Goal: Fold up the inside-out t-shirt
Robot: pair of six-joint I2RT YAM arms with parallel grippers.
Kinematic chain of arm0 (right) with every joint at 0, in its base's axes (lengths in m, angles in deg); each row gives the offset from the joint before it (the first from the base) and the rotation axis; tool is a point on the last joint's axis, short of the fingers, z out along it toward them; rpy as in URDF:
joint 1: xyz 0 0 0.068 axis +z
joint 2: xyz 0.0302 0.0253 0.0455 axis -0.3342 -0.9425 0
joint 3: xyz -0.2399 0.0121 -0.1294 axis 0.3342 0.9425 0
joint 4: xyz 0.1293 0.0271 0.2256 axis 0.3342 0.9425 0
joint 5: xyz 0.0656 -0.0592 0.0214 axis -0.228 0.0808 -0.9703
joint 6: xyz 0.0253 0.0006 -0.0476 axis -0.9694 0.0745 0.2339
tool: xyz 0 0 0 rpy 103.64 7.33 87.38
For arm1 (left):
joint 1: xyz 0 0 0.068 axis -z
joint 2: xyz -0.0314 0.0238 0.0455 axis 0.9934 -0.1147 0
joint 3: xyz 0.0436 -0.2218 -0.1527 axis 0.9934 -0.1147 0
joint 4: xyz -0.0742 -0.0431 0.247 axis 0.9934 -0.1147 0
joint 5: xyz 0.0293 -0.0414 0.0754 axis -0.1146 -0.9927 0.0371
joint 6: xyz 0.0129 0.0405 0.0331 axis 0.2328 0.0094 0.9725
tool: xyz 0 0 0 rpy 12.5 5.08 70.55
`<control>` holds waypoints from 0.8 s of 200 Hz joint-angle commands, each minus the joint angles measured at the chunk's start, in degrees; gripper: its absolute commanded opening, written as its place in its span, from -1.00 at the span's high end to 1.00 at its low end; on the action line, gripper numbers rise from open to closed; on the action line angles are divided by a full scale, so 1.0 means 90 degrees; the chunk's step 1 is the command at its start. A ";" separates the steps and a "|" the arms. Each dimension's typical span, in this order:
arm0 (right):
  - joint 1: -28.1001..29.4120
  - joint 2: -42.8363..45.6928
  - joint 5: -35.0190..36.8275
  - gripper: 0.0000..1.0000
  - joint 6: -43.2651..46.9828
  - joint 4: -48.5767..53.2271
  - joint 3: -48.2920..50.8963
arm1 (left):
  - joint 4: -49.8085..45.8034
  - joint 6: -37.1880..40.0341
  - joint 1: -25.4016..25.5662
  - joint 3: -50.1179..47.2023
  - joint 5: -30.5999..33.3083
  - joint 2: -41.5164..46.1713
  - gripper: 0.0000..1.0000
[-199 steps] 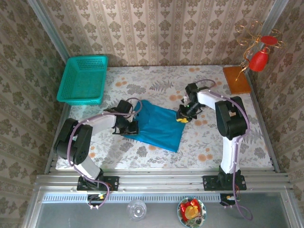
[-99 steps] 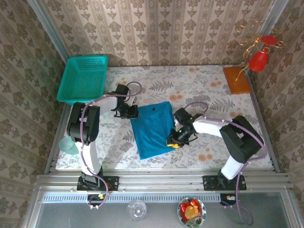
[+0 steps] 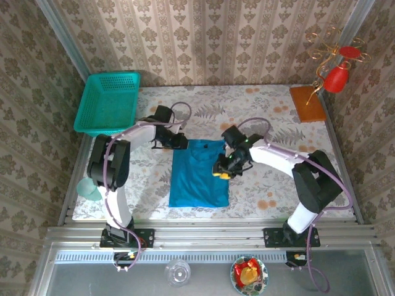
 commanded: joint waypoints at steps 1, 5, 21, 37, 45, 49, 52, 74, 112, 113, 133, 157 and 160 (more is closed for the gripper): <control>-0.0639 -0.0231 0.0495 0.33 0.0828 0.0940 -0.0504 | 0.0123 -0.0110 -0.0195 -0.0340 0.0057 0.0726 0.62; -0.0749 -0.0324 0.0581 0.32 0.0921 0.1036 -0.0627 | 0.0108 -0.0110 -0.0212 -0.0412 0.0092 0.0809 0.62; -0.1062 -0.0746 0.0874 0.28 0.1177 0.1270 -0.1129 | 0.0045 -0.0100 -0.0242 -0.0721 0.0239 0.1136 0.61; -0.1253 -0.1164 0.0989 0.22 0.1338 0.1285 -0.1587 | -0.0083 -0.0118 -0.0238 -0.0986 0.0343 0.1361 0.61; -0.1304 -0.1373 0.1034 0.21 0.1384 0.1305 -0.1809 | -0.0121 -0.0156 -0.0218 -0.1129 0.0391 0.1460 0.61; -0.1317 -0.1491 0.1053 0.20 0.1407 0.1326 -0.1938 | -0.0131 -0.0175 -0.0218 -0.1199 0.0417 0.1512 0.61; -0.1331 -0.1570 0.1052 0.20 0.1422 0.1346 -0.2032 | -0.0132 -0.0194 -0.0204 -0.1272 0.0439 0.1560 0.61; -0.1347 -0.2121 0.0978 0.20 0.1473 0.1470 -0.2622 | -0.0016 -0.0355 -0.0176 -0.1784 0.0468 0.1908 0.61; -0.1343 -0.2649 0.0567 0.21 0.1380 0.1258 -0.2992 | 0.0146 -0.0544 -0.0187 -0.2336 0.0484 0.2274 0.60; -0.1343 -0.2665 0.0557 0.21 0.1380 0.1251 -0.3003 | 0.0148 -0.0547 -0.0188 -0.2344 0.0483 0.2280 0.60; -0.1334 -0.2804 0.0300 0.24 0.1297 0.1089 -0.3029 | 0.0161 -0.0562 -0.0188 -0.2434 0.0492 0.2339 0.60; -0.1278 -0.2767 0.0094 0.45 0.1223 0.0931 -0.3037 | 0.0178 -0.0569 -0.0188 -0.2477 0.0494 0.2354 0.60; -0.1275 -0.2749 0.0090 0.49 0.1214 0.0916 -0.3041 | 0.0180 -0.0568 -0.0190 -0.2478 0.0493 0.2362 0.60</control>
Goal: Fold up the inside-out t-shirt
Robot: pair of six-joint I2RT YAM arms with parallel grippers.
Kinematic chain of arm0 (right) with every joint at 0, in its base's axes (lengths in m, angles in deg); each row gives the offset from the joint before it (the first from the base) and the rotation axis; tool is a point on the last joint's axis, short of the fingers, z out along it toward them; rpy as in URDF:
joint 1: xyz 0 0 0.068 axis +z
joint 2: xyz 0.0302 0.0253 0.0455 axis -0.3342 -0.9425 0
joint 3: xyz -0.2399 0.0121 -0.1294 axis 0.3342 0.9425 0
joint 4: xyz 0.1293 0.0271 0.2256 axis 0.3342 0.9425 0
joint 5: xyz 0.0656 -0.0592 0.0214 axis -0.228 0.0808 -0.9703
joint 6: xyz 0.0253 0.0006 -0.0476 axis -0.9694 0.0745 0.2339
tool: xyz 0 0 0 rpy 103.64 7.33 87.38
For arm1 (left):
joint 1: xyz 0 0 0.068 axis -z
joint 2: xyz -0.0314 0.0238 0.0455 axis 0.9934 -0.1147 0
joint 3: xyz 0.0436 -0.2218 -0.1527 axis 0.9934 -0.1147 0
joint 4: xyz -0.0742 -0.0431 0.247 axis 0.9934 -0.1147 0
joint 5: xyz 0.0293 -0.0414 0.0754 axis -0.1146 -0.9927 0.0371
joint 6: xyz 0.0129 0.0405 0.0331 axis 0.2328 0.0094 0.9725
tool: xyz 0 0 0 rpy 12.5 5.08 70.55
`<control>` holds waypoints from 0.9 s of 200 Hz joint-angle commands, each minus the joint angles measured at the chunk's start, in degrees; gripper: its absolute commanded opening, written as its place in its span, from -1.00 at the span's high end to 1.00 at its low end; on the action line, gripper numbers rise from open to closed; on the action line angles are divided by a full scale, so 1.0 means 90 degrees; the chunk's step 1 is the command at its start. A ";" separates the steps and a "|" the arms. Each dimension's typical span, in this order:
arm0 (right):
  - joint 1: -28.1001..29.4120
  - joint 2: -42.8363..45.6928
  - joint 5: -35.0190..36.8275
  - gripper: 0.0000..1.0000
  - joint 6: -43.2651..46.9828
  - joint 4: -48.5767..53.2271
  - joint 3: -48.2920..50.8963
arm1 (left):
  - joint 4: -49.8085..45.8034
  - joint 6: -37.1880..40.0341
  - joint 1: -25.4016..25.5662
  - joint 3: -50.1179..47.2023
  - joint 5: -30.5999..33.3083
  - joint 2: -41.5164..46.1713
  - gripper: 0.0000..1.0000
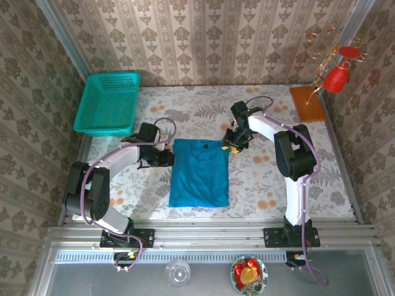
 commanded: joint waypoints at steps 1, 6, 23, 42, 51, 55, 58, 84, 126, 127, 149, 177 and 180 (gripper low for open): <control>0.0087 0.0012 -0.0365 0.51 -0.0030 -0.0062 -0.0152 | 0.0086 -0.0110 0.0027 -0.0098 0.0043 0.0148 0.61; 0.0101 0.0055 -0.0370 0.59 -0.0031 -0.0077 -0.0159 | 0.0086 -0.0110 0.0028 -0.0107 0.0053 0.0142 0.61; 0.0123 0.0252 -0.0375 0.83 -0.0045 -0.0113 -0.0158 | 0.0086 -0.0110 0.0028 -0.0118 0.0053 0.0159 0.60; 0.0112 0.0396 -0.0386 0.99 -0.0026 -0.0117 -0.0187 | 0.0095 -0.0110 0.0028 -0.0144 0.0044 0.0157 0.61; 0.0095 0.0385 -0.0393 1.00 -0.0006 -0.0108 -0.0215 | 0.0100 -0.0110 0.0028 -0.0147 0.0043 0.0158 0.61; 0.0090 0.0360 -0.0399 1.00 0.0008 -0.0091 -0.0248 | 0.0106 -0.0110 0.0028 -0.0159 0.0043 0.0153 0.61; 0.0089 0.0333 -0.0395 1.00 0.0029 -0.0075 -0.0262 | 0.0114 -0.0111 0.0023 -0.0157 0.0036 0.0147 0.61; -0.0017 0.0048 -0.0501 1.00 0.0139 -0.0124 -0.0295 | 0.0141 -0.0109 0.0028 -0.0200 0.0024 0.0130 0.61; -0.0147 -0.0426 -0.0085 0.71 0.0261 -0.0016 -0.0380 | 0.0174 -0.0121 0.0028 -0.0312 0.0016 0.0125 0.61; -0.0154 -0.0432 -0.0079 0.70 0.0267 -0.0013 -0.0382 | 0.0169 -0.0125 0.0028 -0.0317 0.0015 0.0122 0.61; -0.0164 -0.0378 -0.0013 0.59 0.0333 0.0075 -0.0476 | 0.0173 -0.0130 0.0028 -0.0343 0.0014 0.0148 0.61; -0.0165 -0.0107 0.0266 0.45 0.0479 0.0366 -0.0657 | 0.0164 -0.0110 0.0019 -0.0342 0.0032 0.0159 0.61; -0.0162 -0.0085 0.0302 0.44 0.0498 0.0400 -0.0675 | 0.0164 -0.0110 0.0010 -0.0349 0.0031 0.0159 0.61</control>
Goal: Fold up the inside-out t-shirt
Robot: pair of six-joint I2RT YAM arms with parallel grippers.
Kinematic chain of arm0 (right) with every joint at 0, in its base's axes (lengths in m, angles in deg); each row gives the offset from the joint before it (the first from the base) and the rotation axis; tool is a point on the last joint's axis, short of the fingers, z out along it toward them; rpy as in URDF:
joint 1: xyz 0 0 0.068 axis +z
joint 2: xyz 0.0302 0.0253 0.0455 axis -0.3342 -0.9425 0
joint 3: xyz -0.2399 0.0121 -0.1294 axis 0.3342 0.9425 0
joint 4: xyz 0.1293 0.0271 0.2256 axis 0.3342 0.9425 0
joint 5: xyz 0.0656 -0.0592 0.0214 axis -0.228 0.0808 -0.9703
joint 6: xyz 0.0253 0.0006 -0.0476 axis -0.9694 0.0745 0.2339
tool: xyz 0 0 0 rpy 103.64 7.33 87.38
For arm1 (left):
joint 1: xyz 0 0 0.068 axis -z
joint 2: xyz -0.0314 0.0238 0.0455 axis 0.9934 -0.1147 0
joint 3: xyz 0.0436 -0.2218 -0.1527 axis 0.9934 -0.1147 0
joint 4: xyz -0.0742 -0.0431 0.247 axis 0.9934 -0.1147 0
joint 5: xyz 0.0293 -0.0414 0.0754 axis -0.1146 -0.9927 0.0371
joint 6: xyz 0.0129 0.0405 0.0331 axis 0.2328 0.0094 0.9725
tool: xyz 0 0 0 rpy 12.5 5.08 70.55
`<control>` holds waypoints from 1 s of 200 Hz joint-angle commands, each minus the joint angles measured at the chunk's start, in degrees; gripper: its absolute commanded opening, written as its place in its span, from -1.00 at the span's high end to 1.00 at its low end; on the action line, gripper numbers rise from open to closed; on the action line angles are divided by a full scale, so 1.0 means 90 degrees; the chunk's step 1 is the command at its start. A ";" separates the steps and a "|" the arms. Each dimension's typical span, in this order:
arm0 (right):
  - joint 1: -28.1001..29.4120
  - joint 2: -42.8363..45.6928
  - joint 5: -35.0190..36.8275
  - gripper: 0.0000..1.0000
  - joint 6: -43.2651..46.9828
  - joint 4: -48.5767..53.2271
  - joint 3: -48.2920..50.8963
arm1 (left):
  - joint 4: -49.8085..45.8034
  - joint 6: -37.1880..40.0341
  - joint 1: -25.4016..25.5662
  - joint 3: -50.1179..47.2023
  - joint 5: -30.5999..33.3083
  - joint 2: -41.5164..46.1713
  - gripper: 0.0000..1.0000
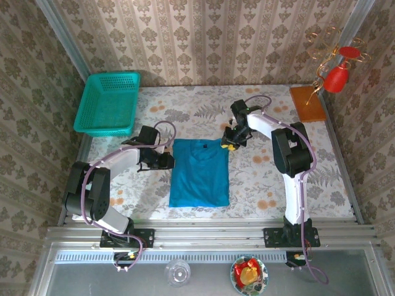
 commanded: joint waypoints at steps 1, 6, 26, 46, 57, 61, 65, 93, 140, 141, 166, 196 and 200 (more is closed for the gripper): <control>-0.0033 0.0261 0.0461 0.44 0.0235 0.0434 -0.0243 | 0.0004 -0.0064 0.0009 -0.0059 0.0027 0.0152 0.61; -0.0035 0.0299 0.0524 0.42 0.0251 0.0486 -0.0267 | 0.0005 -0.0064 0.0008 -0.0056 0.0020 0.0152 0.61; -0.0030 0.0310 0.0757 0.36 0.0368 0.0696 -0.0416 | 0.0033 -0.0074 0.0006 -0.0060 0.0025 0.0149 0.61; -0.0020 0.0135 0.0945 0.32 0.0467 0.0907 -0.0625 | 0.0038 -0.0064 0.0008 -0.0048 0.0009 0.0137 0.61; -0.0014 0.0021 0.0980 0.31 0.0483 0.0947 -0.0702 | 0.0033 -0.0054 0.0008 -0.0048 0.0009 0.0142 0.61; -0.0001 -0.0010 0.0982 0.30 0.0492 0.0957 -0.0732 | 0.0031 -0.0046 0.0003 -0.0046 0.0009 0.0149 0.61; 0.0001 -0.0050 0.0989 0.30 0.0493 0.0962 -0.0744 | 0.0033 -0.0045 0.0003 -0.0046 0.0010 0.0144 0.61; 0.0052 -0.0311 0.1040 0.26 0.0529 0.1037 -0.0962 | 0.0052 -0.0039 -0.0001 -0.0083 0.0004 0.0152 0.61; 0.0157 -0.0767 0.1128 0.24 0.0562 0.1201 -0.1328 | 0.0053 -0.0035 -0.0010 -0.0094 0.0011 0.0152 0.61; 0.0157 -0.0773 0.1128 0.24 0.0562 0.1203 -0.1340 | 0.0053 -0.0030 -0.0010 -0.0094 0.0010 0.0152 0.61; 0.0255 -0.0951 0.1196 0.24 0.0555 0.1252 -0.1446 | 0.0017 -0.0007 -0.0030 -0.0113 0.0026 0.0155 0.61; 0.0382 -0.1041 0.1534 0.27 0.0557 0.1352 -0.1506 | -0.0007 0.0014 -0.0055 -0.0164 0.0029 0.0197 0.61; 0.0392 -0.1042 0.1563 0.28 0.0552 0.1357 -0.1508 | -0.0006 0.0021 -0.0055 -0.0171 0.0033 0.0205 0.61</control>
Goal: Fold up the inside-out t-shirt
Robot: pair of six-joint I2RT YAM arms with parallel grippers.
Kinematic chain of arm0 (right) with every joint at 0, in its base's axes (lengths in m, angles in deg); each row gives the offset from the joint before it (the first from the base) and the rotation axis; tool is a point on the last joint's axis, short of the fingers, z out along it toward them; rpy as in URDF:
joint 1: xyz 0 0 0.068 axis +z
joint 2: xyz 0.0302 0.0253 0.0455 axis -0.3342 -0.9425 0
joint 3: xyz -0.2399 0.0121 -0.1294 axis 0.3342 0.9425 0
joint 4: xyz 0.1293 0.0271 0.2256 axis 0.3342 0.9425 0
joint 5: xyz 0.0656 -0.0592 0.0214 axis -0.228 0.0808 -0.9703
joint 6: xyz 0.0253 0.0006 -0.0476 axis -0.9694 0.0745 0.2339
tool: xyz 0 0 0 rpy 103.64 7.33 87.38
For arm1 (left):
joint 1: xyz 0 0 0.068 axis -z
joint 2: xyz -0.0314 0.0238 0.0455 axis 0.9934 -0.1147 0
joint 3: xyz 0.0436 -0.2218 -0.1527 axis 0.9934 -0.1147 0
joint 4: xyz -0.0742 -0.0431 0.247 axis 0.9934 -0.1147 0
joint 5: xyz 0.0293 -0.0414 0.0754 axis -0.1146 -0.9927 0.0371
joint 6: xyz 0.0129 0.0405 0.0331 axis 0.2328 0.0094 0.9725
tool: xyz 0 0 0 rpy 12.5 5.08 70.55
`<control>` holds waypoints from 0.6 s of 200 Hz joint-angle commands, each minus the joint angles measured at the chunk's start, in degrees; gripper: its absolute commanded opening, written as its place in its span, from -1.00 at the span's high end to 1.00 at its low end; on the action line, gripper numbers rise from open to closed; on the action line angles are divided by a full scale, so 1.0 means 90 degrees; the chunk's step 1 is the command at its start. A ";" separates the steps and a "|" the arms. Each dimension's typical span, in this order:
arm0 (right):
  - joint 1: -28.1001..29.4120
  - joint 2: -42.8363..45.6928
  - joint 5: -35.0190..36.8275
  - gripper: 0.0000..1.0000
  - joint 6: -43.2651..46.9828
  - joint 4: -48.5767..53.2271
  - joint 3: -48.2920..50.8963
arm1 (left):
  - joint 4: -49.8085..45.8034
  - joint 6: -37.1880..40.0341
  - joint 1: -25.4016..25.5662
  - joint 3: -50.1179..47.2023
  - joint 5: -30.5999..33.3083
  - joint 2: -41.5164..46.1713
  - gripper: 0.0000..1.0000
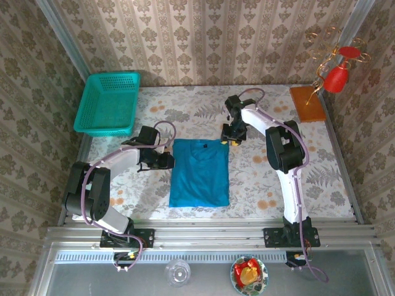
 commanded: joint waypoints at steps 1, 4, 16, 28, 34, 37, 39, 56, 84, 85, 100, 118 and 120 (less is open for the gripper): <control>0.0134 -0.0243 0.0334 0.28 0.0096 0.0316 -0.0112 | -0.0103 0.0020 -0.0040 -0.0119 0.0031 0.0200 0.61; 0.0143 -0.0240 0.0361 0.28 0.0087 0.0318 -0.0127 | -0.0103 0.0021 -0.0048 -0.0119 0.0031 0.0202 0.61; 0.0145 -0.0186 0.0437 0.30 0.0076 0.0337 -0.0140 | -0.0118 0.0021 -0.0055 -0.0129 0.0029 0.0224 0.61; 0.0144 -0.0107 0.0498 0.31 0.0076 0.0388 -0.0201 | -0.0132 0.0028 -0.0053 -0.0119 0.0029 0.0253 0.61; 0.0144 -0.0051 0.0526 0.31 0.0085 0.0431 -0.0258 | -0.0134 0.0032 -0.0062 -0.0119 0.0029 0.0269 0.61; 0.0144 -0.0014 0.0538 0.31 0.0085 0.0457 -0.0287 | -0.0140 0.0031 -0.0062 -0.0119 0.0037 0.0264 0.61; 0.0144 0.0005 0.0548 0.31 0.0090 0.0475 -0.0297 | -0.0142 0.0031 -0.0060 -0.0119 0.0038 0.0268 0.61; 0.0145 0.0209 0.0614 0.31 0.0113 0.0595 -0.0418 | -0.0158 0.0041 -0.0072 -0.0109 0.0068 0.0290 0.61; 0.0154 0.0490 0.0632 0.30 0.0124 0.0713 -0.0458 | -0.0135 0.0007 -0.0073 -0.0143 0.0058 0.0312 0.61; 0.0154 0.0496 0.0631 0.30 0.0125 0.0716 -0.0456 | -0.0129 0.0005 -0.0072 -0.0146 0.0058 0.0316 0.61; 0.0173 0.0532 0.0609 0.30 0.0124 0.0719 -0.0415 | -0.0103 -0.0008 -0.0075 -0.0182 0.0066 0.0352 0.61; 0.0203 0.0471 0.0593 0.29 0.0122 0.0712 -0.0347 | -0.0109 -0.0015 -0.0077 -0.0207 0.0077 0.0381 0.61; 0.0203 0.0458 0.0591 0.29 0.0112 0.0702 -0.0339 | -0.0105 -0.0012 -0.0074 -0.0207 0.0077 0.0387 0.61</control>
